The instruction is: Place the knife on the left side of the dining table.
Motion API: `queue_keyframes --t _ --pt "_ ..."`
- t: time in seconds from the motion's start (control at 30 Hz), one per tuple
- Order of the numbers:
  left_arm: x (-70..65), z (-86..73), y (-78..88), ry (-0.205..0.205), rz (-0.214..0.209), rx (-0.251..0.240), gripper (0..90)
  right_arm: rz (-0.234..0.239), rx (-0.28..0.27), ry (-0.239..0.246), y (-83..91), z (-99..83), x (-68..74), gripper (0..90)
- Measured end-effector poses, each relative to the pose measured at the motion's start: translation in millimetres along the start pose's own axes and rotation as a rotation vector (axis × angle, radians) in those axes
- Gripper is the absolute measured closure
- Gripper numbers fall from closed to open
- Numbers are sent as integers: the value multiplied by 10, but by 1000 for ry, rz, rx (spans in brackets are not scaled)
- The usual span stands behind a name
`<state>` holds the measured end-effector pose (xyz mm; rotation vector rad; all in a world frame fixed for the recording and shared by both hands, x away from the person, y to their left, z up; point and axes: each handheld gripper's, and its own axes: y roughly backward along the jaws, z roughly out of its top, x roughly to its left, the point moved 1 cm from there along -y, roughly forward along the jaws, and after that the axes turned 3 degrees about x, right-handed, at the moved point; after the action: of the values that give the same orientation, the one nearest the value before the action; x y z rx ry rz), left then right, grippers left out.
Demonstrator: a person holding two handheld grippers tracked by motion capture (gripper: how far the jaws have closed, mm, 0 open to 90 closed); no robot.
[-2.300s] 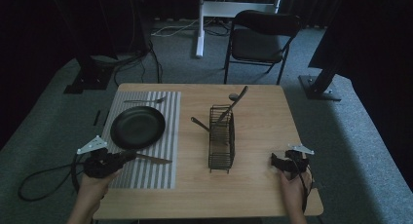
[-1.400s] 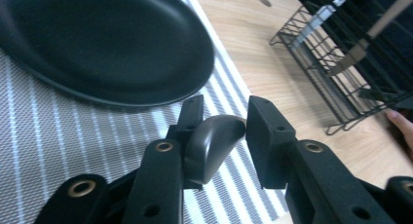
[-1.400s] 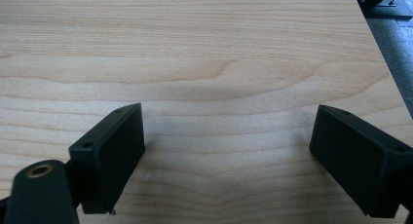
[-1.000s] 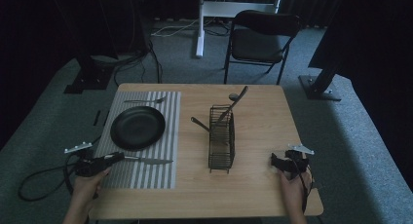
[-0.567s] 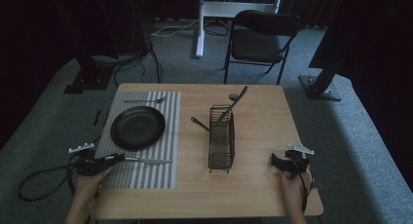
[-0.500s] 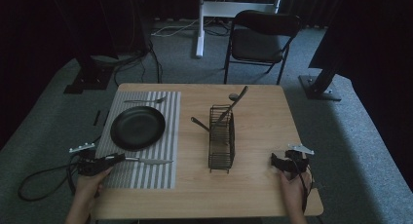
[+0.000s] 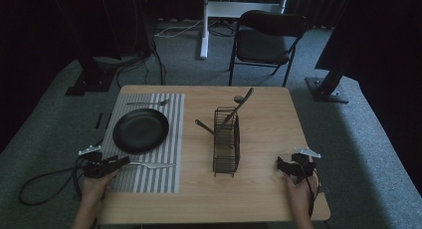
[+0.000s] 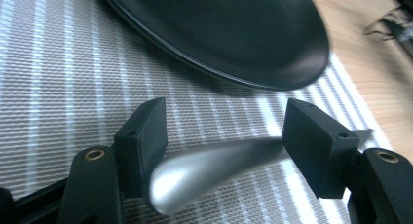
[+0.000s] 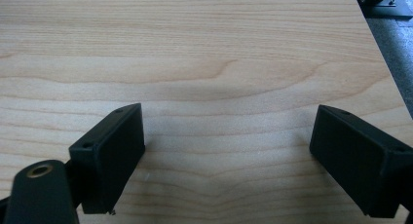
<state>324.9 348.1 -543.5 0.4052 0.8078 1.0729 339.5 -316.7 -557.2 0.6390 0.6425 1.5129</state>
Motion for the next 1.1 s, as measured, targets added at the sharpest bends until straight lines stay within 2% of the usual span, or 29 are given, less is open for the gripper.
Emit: queue_keyframes --t 0.03,0.07,0.1,0.2,0.27,0.33,0.53,0.57,0.6,0.87,0.93,1.0,1.07,1.1 --pt "-2 -1 4 -14 18 -10 341 0 0 0 0 0 0 118" --pt "-2 -1 4 -14 18 -10 341 0 0 0 0 0 0 118" --pt "-19 9 39 -22 23 -38 342 0 0 0 1 0 1 120" --pt "-78 18 85 -56 58 -43 341 -1 0 -1 1 -1 1 120" --pt "-94 15 93 -64 68 -40 341 -1 0 -1 1 -1 1 120" --pt "-162 -20 123 -92 97 -35 341 -1 0 -1 1 -1 2 120" --pt "-303 -152 151 -127 165 -28 305 -1 -1 -1 1 -1 2 120" --pt "-303 -152 151 -127 165 -28 305 -1 0 -1 1 -1 2 120" --pt "-358 -207 149 -134 183 -27 301 -1 0 0 1 -1 1 120" --pt "-511 -343 123 -138 206 -9 259 -1 0 -1 1 -1 2 120" --pt "-531 -362 125 -138 209 4 186 -1 0 -1 1 -1 2 120" --pt "-550 -387 138 -134 229 -6 172 -1 0 -1 1 -1 2 120" --pt "-556 -410 150 -138 244 6 95 -1 0 -1 1 -1 2 120" --pt "-556 -425 160 -137 249 3 94 -1 0 -1 1 -1 2 120"
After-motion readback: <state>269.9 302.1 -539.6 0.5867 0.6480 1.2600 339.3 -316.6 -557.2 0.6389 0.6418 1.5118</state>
